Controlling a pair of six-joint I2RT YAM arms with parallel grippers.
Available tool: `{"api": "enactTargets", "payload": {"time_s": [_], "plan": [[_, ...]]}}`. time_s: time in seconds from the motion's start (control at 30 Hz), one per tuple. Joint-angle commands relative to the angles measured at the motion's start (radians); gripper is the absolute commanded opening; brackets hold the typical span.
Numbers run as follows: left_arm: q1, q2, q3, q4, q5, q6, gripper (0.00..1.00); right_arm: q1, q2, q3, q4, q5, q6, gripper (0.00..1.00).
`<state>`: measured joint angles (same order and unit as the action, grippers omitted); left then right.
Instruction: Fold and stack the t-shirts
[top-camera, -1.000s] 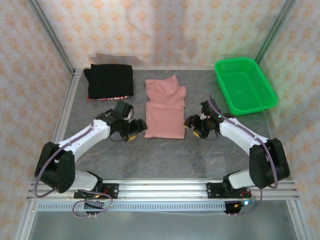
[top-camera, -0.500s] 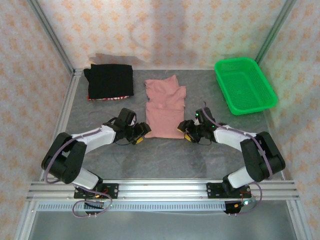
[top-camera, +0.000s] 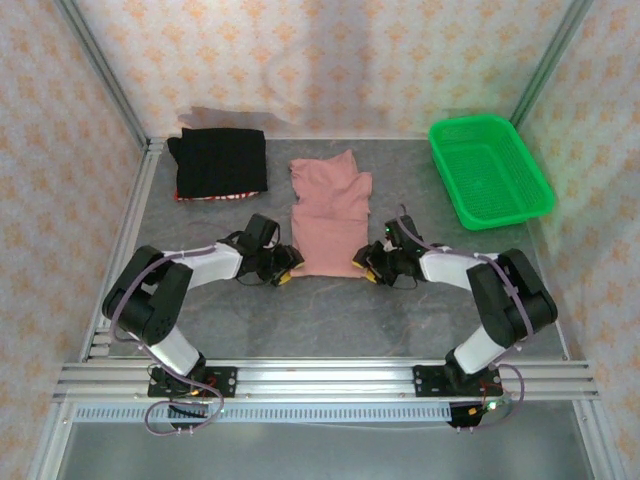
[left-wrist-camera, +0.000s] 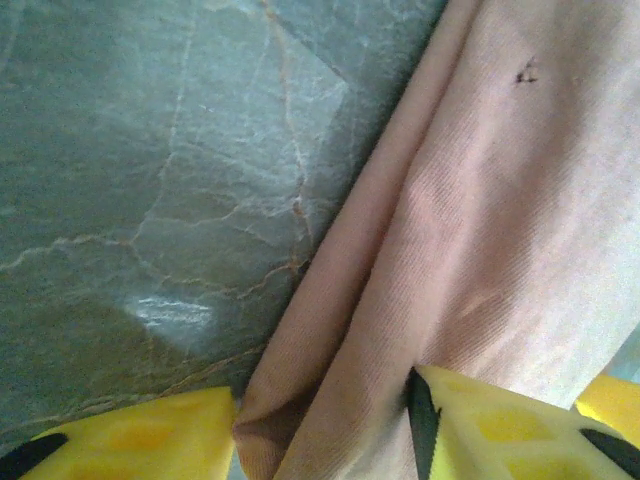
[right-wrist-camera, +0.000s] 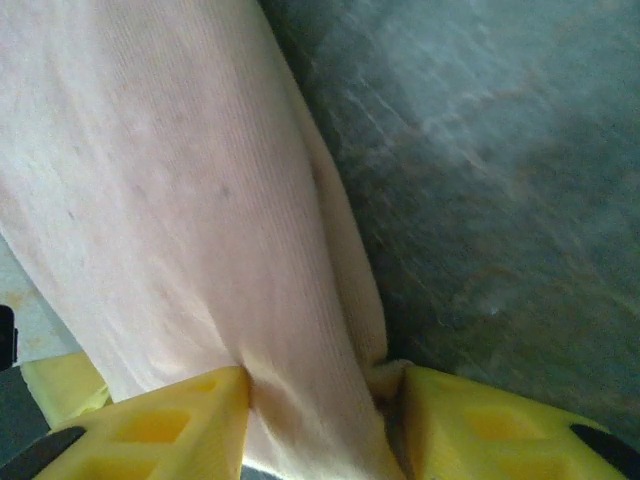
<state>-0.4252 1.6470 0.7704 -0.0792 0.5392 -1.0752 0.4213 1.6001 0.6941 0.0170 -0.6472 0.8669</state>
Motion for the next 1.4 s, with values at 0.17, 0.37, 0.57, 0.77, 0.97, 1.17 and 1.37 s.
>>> {"api": "enactTargets", "payload": {"time_s": [0.17, 0.37, 0.57, 0.77, 0.97, 1.17, 1.37], "plan": [[-0.038, 0.073, 0.084, 0.064, -0.034, 0.025, 0.17, 0.006, 0.016, 0.054, -0.109, 0.044, 0.003, 0.06], [-0.056, -0.123, -0.027, -0.142, -0.134, 0.068, 0.06, 0.042, -0.16, 0.002, -0.28, 0.076, 0.021, 0.0], [-0.205, -0.351, -0.125, -0.299, -0.233, 0.016, 0.04, 0.206, -0.321, -0.076, -0.403, 0.147, 0.117, 0.0], [-0.347, -0.622, -0.212, -0.449, -0.342, -0.155, 0.02, 0.361, -0.546, -0.122, -0.534, 0.243, 0.269, 0.0], [-0.403, -0.706, -0.136, -0.578, -0.395, -0.185, 0.01, 0.443, -0.627, -0.053, -0.624, 0.291, 0.322, 0.0], [-0.403, -0.714, 0.025, -0.645, -0.43, -0.156, 0.0, 0.437, -0.614, 0.164, -0.778, 0.363, 0.23, 0.0], [-0.347, -0.605, 0.193, -0.658, -0.402, -0.083, 0.0, 0.334, -0.559, 0.275, -0.823, 0.317, 0.134, 0.0]]}}
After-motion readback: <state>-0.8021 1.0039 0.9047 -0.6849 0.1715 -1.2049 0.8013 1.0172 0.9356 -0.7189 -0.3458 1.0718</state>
